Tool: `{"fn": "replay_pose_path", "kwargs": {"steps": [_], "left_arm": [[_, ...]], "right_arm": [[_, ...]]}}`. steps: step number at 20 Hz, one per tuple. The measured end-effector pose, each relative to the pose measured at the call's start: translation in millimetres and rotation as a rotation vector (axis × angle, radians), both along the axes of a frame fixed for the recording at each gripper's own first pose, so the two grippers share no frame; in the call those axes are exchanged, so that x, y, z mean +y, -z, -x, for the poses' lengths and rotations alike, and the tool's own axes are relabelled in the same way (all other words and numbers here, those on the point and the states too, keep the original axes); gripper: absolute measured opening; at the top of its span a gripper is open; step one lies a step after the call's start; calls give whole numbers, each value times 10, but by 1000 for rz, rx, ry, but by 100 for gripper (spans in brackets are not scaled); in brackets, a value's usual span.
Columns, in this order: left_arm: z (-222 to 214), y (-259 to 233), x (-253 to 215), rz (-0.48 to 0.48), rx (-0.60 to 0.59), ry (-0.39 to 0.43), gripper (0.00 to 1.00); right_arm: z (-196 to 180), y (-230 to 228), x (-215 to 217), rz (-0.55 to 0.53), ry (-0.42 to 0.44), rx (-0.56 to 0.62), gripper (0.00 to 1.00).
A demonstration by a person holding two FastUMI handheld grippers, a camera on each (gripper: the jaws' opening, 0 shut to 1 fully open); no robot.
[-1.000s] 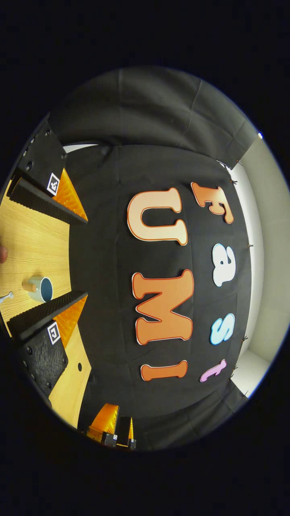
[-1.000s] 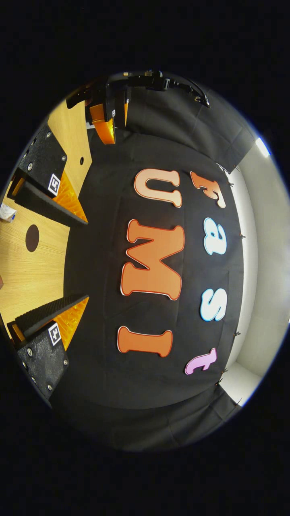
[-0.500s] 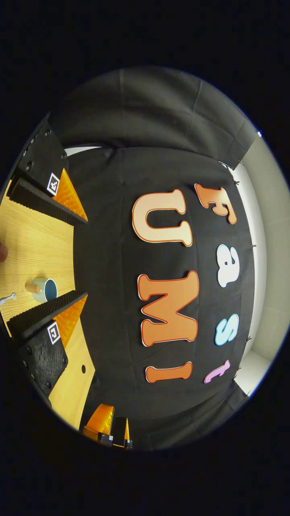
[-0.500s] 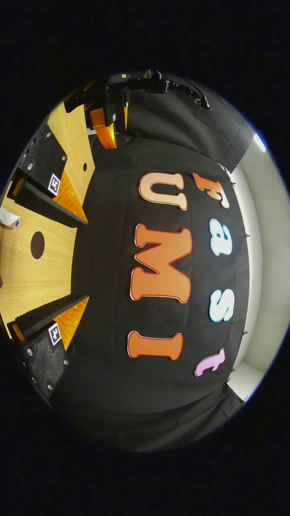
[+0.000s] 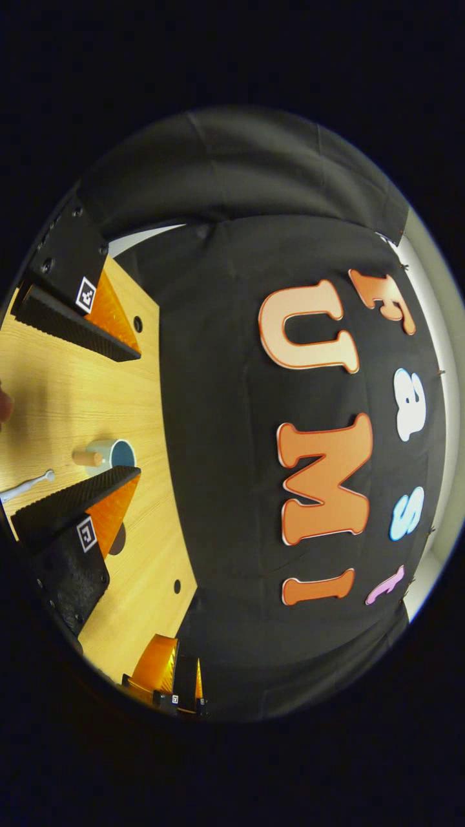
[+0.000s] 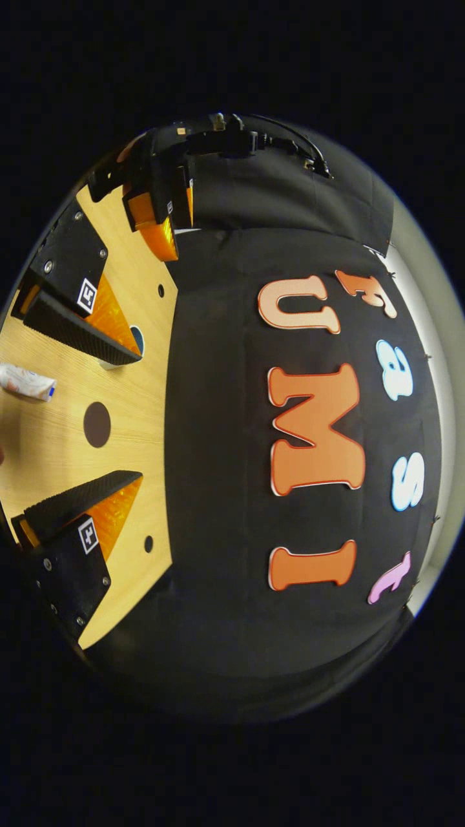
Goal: Put the toothbrush and toothpaste on the desktop into the cup, then pick up the cup and place it on the coaster on the desktop.
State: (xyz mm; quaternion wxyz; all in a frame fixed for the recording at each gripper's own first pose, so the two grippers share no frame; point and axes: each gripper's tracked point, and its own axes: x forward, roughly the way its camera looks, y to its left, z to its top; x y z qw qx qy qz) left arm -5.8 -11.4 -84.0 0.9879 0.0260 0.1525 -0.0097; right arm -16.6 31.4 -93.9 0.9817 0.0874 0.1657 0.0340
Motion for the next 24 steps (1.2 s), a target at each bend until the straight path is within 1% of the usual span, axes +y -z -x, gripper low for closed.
{"fn": "replay_pose_path", "kwargs": {"steps": [4, 6, 7, 9, 11, 13, 15, 18, 20, 21, 22, 24], "left_arm": [[77, 350, -114, -8, 115, 37, 99], [100, 493, -197, 22, 174, 61, 99], [110, 560, -217, 30, 206, 68, 99], [140, 705, -234, 17, 255, 75, 99], [202, 865, -294, 12, 316, 95, 99], [272, 1055, -399, 32, 407, 140, 99], [347, 1235, -505, 77, 504, 163, 99], [416, 1555, -598, 130, 644, 183, 99], [410, 1666, -600, 158, 726, 174, 99], [409, 1689, -593, 175, 766, 169, 100], [400, 1715, -575, 181, 801, 162, 96], [418, 1773, -569, 175, 855, 159, 97]], "right_arm": [[43, 279, 61, 21, -21, 104, 99], [62, 427, 101, 43, -39, 157, 99], [92, 525, 117, 52, -52, 198, 98], [155, 679, 203, 61, -95, 267, 99], [161, 778, 272, 71, -126, 315, 98], [166, 913, 303, 87, -147, 357, 98], [194, 1027, 352, 101, -172, 411, 98], [289, 1228, 466, 65, -236, 520, 96], [303, 1307, 510, 43, -260, 574, 93], [300, 1373, 516, 51, -271, 596, 92], [293, 1426, 501, 69, -276, 616, 91], [314, 1511, 519, 101, -296, 659, 89]]}}
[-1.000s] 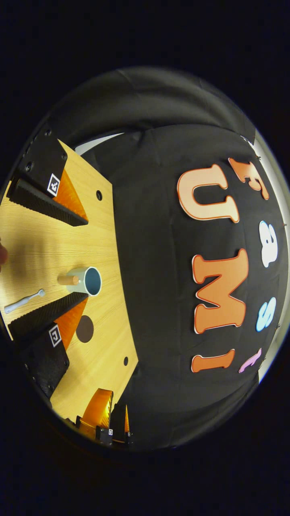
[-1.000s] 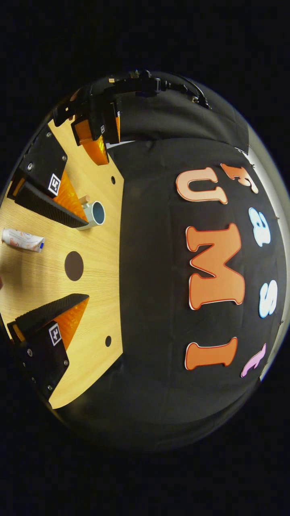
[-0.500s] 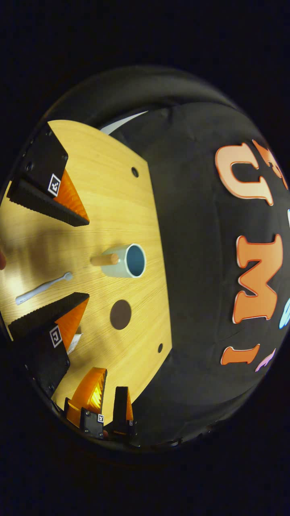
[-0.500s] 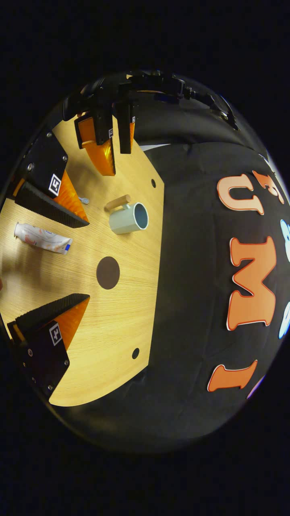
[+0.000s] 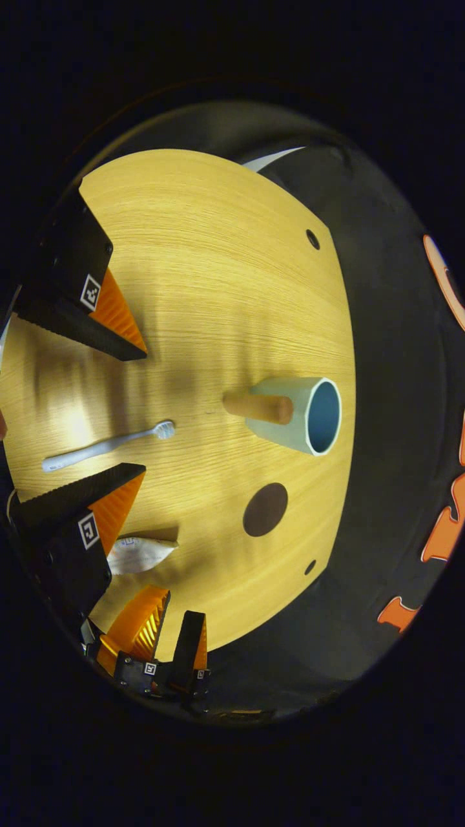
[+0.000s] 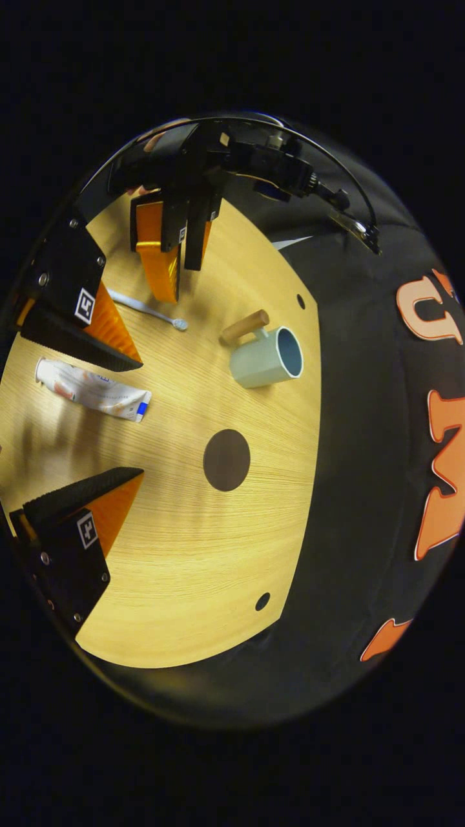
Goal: Put the toothbrush and toothpaste on the desktop into the cup, then pick up the cup and place it on the coaster on the desktop.
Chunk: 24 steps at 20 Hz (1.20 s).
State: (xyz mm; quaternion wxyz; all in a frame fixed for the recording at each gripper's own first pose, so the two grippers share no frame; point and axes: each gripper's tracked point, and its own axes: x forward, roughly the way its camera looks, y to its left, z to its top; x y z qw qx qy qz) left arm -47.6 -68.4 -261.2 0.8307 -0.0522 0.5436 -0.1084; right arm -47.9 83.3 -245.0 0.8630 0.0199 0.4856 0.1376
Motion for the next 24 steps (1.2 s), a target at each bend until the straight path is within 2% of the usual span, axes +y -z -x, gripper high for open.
{"fn": "replay_pose_path", "kwargs": {"steps": [3, 8, 12, 13, 15, 16, 18, 19, 20, 21, 22, 24], "left_arm": [[74, 77, -28, -8, 44, 3, 96], [260, 241, -136, -18, 186, 6, 93], [236, 347, -194, -47, 220, -16, 65], [232, 349, -178, -64, 228, -17, 61], [270, 351, -220, -67, 245, -28, 54], [289, 378, -232, -68, 258, -38, 46], [340, 406, -305, -75, 281, -44, 39], [335, 436, -309, -90, 282, -50, 40], [342, 451, -334, -79, 288, -69, 37], [326, 412, -346, -90, 294, -70, 29], [340, 421, -341, -99, 295, -63, 24], [303, 417, -343, -118, 281, -67, 22]], "right_arm": [[76, 164, 95, 5, -49, 78, 87], [171, 353, 179, 18, -101, 179, 81], [224, 511, 156, 52, -137, 246, 80], [245, 514, 161, 48, -139, 259, 74], [247, 549, 237, 34, -137, 277, 75], [231, 582, 251, 36, -136, 280, 75], [248, 584, 247, 30, -133, 295, 75], [256, 606, 267, 27, -128, 298, 73], [252, 618, 287, 24, -132, 299, 70], [254, 607, 288, 18, -133, 301, 60], [241, 597, 285, 9, -126, 300, 63], [218, 557, 302, -27, -111, 293, 55]]}}
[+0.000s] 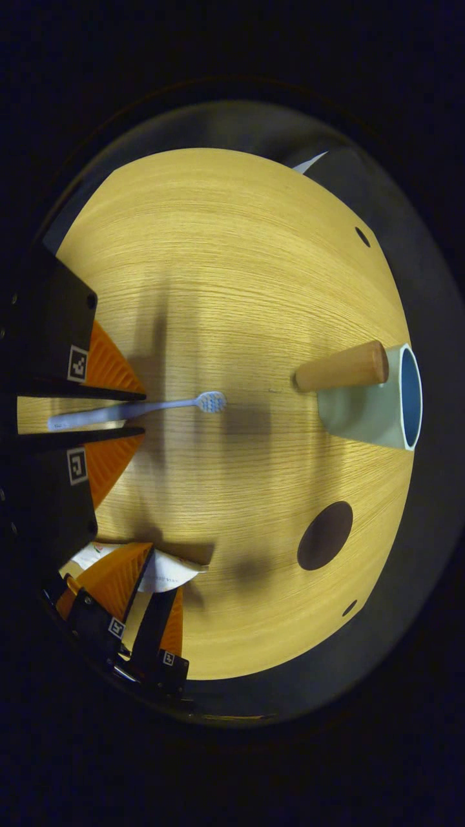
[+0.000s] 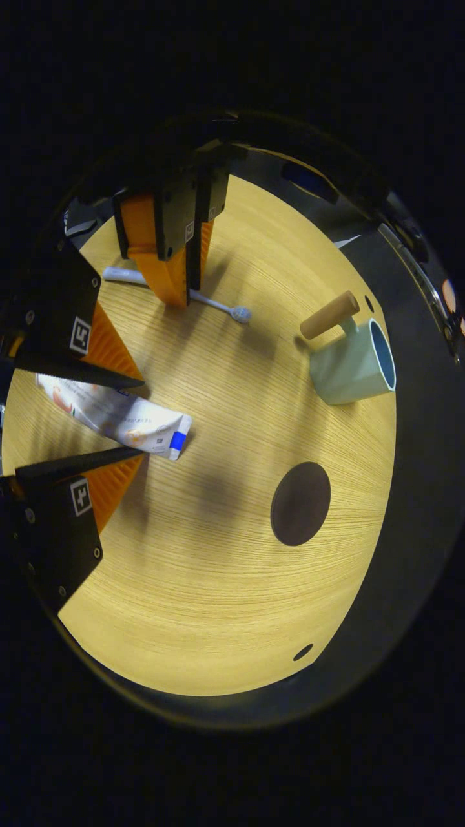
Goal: Put the toothbrush and toothpaste on the desktop into the cup, then pick up the cup and place it on the coaster on the desktop.
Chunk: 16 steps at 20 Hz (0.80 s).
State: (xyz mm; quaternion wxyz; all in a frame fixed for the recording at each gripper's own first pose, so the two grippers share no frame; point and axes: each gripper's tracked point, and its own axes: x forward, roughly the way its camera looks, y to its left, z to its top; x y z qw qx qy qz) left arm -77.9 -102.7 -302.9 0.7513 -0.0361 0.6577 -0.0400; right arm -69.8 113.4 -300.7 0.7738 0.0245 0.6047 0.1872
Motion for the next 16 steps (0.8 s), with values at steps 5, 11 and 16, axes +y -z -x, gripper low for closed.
{"fn": "replay_pose_path", "kwargs": {"steps": [5, 11, 16], "left_arm": [[-74, -4, -57, 71, -41, -19, 11], [-201, -1, -38, 112, -105, -10, 6], [-318, 114, -193, 115, -173, 11, 6]], "right_arm": [[-56, 26, 44, -47, 39, -19, 16], [-65, 29, 45, -20, -7, -104, 11], [-30, -92, 96, -63, -45, -147, 7]]}}
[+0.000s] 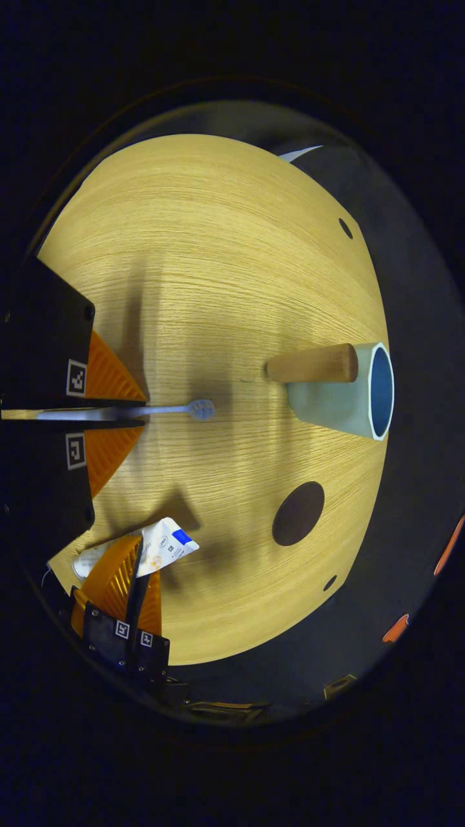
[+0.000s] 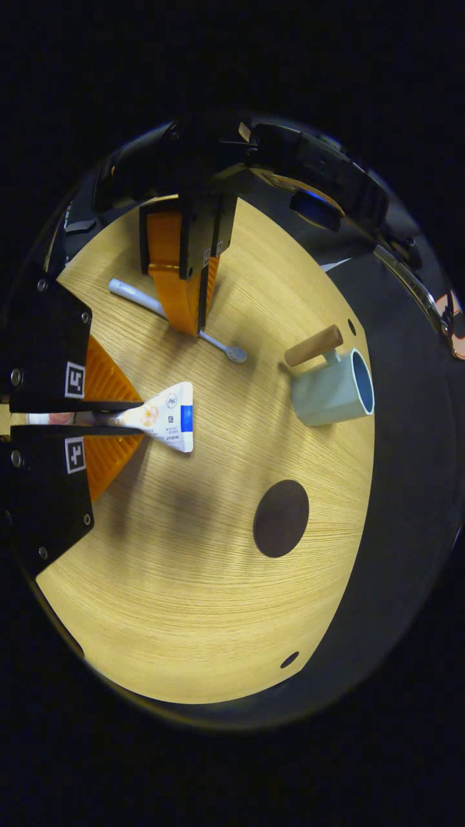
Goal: Put the toothbrush and toothpaste on the desktop into the cup, then pick up the cup and place it on the coaster on the desktop.
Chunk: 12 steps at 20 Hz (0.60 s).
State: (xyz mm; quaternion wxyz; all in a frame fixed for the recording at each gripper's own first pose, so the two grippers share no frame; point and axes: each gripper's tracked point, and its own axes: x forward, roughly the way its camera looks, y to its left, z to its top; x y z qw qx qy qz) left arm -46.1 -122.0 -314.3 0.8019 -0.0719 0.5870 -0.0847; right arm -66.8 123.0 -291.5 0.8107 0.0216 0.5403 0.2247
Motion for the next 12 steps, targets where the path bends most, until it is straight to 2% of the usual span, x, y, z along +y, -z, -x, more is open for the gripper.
{"fn": "replay_pose_path", "kwargs": {"steps": [3, 7, 12], "left_arm": [[-51, 66, 0, 42, -65, -1, 6], [-86, 47, 231, 43, -162, -14, 6], [-258, -136, 768, 38, -292, -34, 6]], "right_arm": [[-48, -76, -29, 25, -6, -77, 7], [-130, -272, -51, 34, 14, -168, 7], [-262, -671, -176, 5, 62, -282, 7]]}}
